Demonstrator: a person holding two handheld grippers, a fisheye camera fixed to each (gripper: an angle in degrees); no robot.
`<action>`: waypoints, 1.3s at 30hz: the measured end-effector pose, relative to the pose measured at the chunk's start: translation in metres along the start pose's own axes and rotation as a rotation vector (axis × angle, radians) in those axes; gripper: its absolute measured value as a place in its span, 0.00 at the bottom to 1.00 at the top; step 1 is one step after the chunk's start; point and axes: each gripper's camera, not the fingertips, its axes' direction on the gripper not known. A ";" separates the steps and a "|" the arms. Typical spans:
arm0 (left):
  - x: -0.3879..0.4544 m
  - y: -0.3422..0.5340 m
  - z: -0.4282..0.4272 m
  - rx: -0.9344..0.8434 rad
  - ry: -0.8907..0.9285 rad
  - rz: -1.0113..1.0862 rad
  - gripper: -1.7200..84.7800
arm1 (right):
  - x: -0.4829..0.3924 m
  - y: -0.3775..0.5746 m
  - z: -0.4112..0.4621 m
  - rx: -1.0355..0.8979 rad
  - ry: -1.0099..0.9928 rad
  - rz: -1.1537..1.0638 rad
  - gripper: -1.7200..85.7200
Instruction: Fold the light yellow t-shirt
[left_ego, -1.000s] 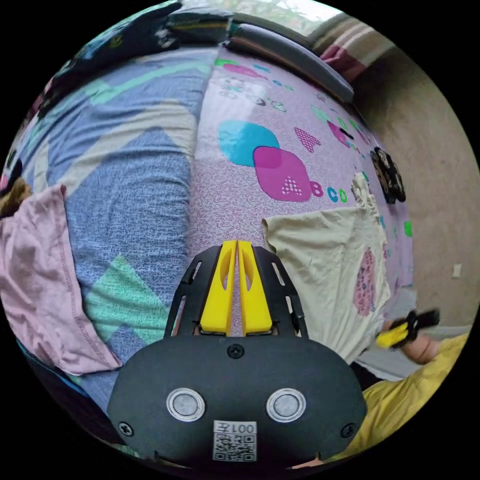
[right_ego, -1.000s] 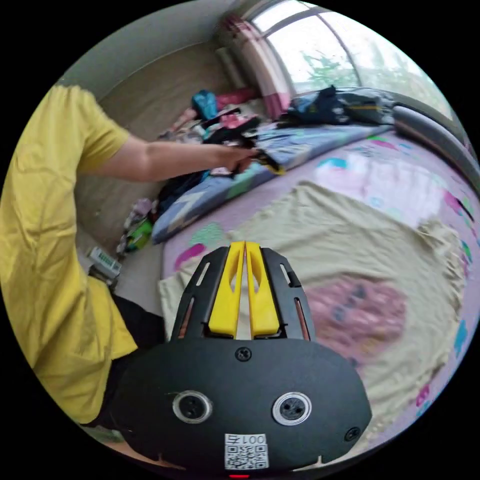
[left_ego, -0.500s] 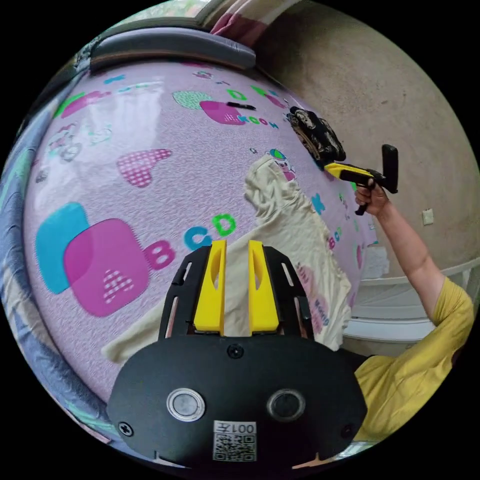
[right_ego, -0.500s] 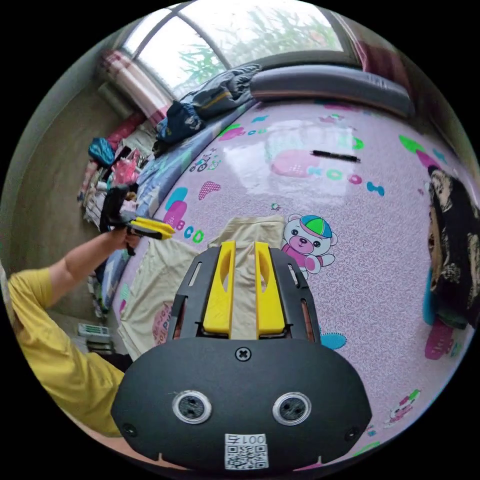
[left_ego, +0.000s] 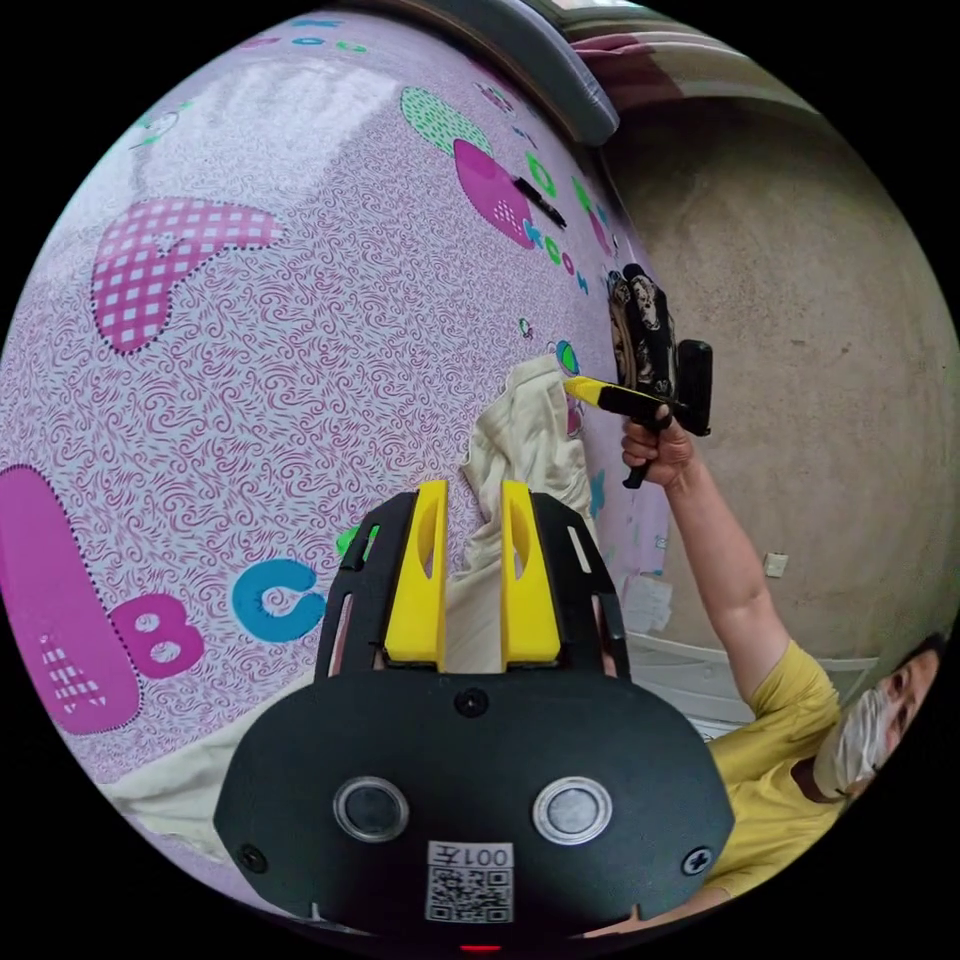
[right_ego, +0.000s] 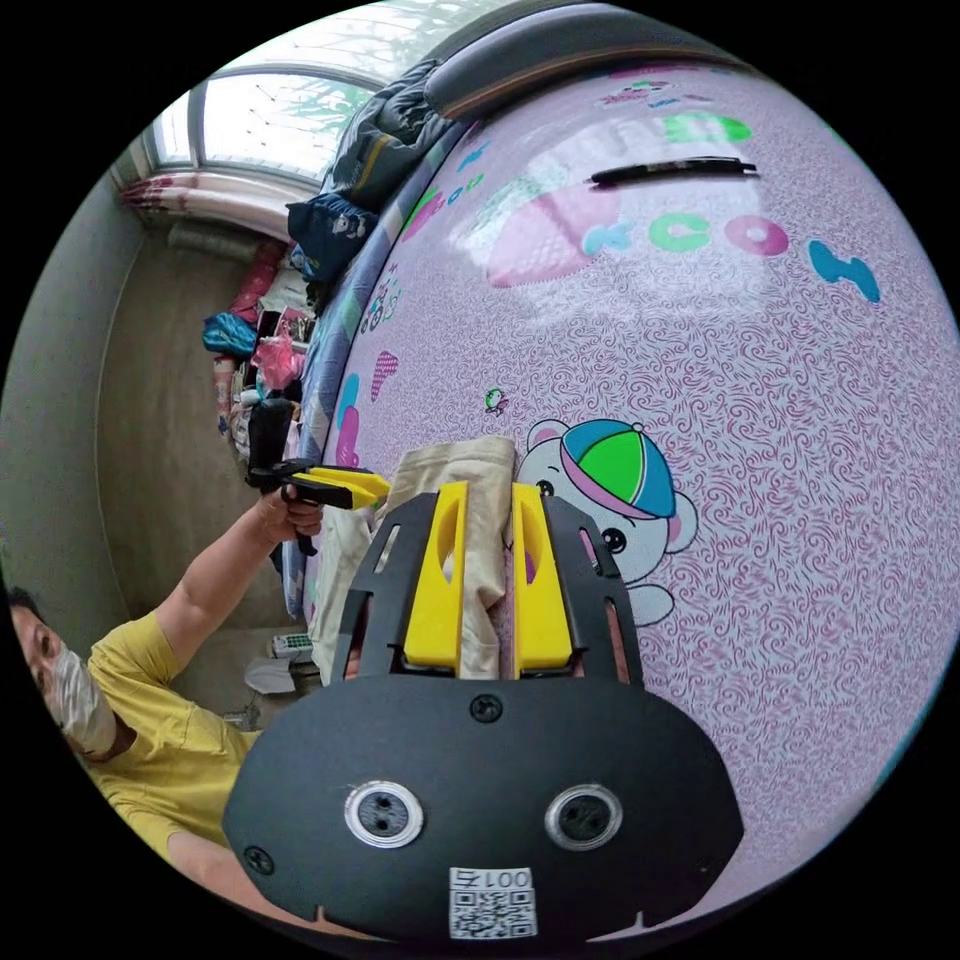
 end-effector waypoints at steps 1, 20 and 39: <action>0.000 -0.001 0.000 0.004 0.013 -0.005 0.07 | 0.004 -0.006 -0.004 -0.008 -0.010 0.002 0.10; 0.029 0.012 -0.005 0.059 -0.020 0.094 0.00 | 0.018 -0.043 -0.070 0.010 -0.078 -0.084 0.03; 0.106 0.100 -0.048 0.167 -0.152 0.353 0.01 | -0.008 -0.001 -0.132 0.156 -0.160 -0.170 0.03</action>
